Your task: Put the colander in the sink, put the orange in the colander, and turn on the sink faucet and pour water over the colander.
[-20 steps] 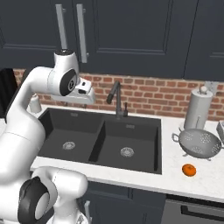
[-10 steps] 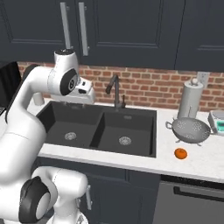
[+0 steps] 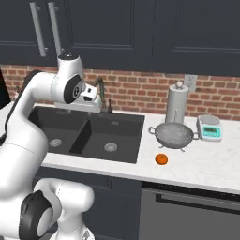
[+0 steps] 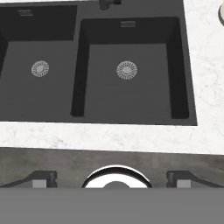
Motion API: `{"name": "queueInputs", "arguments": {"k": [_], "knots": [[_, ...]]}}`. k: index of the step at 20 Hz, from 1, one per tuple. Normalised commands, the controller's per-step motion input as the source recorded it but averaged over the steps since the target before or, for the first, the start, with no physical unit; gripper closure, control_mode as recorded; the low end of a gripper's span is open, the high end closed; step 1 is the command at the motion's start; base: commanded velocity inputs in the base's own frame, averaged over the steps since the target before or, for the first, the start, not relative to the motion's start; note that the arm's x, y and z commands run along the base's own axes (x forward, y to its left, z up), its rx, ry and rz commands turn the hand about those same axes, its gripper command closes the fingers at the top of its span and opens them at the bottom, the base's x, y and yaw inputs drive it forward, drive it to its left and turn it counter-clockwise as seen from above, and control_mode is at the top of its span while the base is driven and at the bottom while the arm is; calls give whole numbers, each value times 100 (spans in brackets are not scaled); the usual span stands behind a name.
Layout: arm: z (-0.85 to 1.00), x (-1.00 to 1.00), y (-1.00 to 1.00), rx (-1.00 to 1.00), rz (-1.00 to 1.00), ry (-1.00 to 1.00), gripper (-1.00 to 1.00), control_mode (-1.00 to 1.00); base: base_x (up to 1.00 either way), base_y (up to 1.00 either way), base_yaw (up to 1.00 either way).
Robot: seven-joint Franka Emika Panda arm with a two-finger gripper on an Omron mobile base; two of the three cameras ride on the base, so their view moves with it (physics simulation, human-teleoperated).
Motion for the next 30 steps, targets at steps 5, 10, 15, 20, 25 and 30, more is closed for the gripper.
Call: {"name": "queueInputs", "arguments": {"k": [5,10,15,20,25,30], "knots": [[0,0,0,0,0,0,-100,100,10,-46,0],[0,0,0,0,0,0,-100,100,31,-27,0],[0,0,0,0,0,0,-100,100,61,-45,0],[0,0,0,0,0,0,-100,100,63,-58,0],[0,0,0,0,0,0,-100,100,49,-33,0],[0,0,0,0,0,0,-100,100,77,-8,0]]}}
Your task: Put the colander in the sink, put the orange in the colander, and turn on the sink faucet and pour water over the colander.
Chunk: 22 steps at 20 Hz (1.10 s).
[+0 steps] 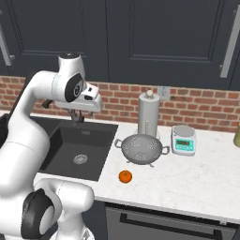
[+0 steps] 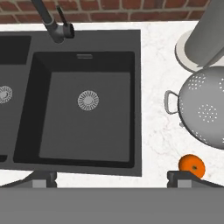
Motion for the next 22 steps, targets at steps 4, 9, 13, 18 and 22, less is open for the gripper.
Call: {"name": "queueInputs", "arguments": {"k": [4,9,13,18,22], "knots": [[0,0,0,0,0,0,-100,100,99,-1,0],[0,0,0,0,0,0,-100,100,75,-5,0],[0,0,0,0,0,0,-100,100,61,-9,0],[-21,35,-36,1,0,1,-100,-100,0,0,0],[-33,4,-62,0,0,0,-100,-100,0,0,0]]}}
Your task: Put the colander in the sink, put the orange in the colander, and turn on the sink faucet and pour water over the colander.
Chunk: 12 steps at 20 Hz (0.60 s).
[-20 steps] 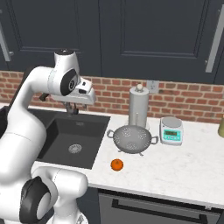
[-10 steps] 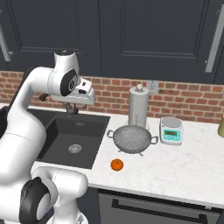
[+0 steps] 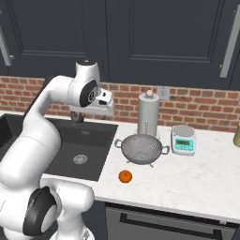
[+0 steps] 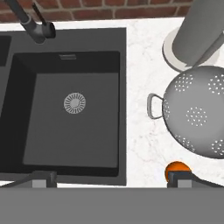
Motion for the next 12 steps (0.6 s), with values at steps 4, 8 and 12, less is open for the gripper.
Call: {"name": "queueInputs", "arguments": {"k": [4,8,12], "knots": [[-48,0,-73,0,0,4,-100,-100,0,0,0],[-52,6,-60,0,0,10,-100,-100,0,0,0],[-53,9,-53,0,0,9,-100,-100,0,0,0]]}}
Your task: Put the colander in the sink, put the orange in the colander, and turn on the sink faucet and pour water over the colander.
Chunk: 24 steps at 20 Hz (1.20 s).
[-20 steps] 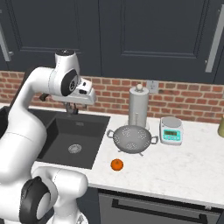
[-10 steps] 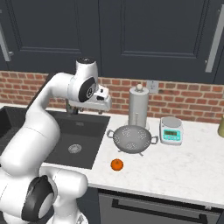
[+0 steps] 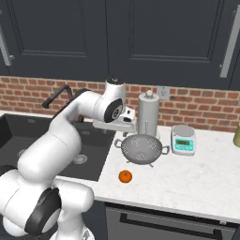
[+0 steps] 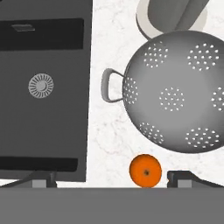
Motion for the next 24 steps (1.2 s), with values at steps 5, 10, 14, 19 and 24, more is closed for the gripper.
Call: {"name": "queueInputs", "arguments": {"k": [5,10,14,19,24], "knots": [[-44,24,-45,0,0,10,-100,-100,0,0,0],[-33,26,-33,0,1,8,-100,-100,0,0,0],[-26,12,-5,-3,7,6,-100,-100,0,0,0],[-28,1,0,-7,10,2,-100,-100,0,0,0],[-35,0,1,-9,12,0,-100,-100,0,0,0]]}}
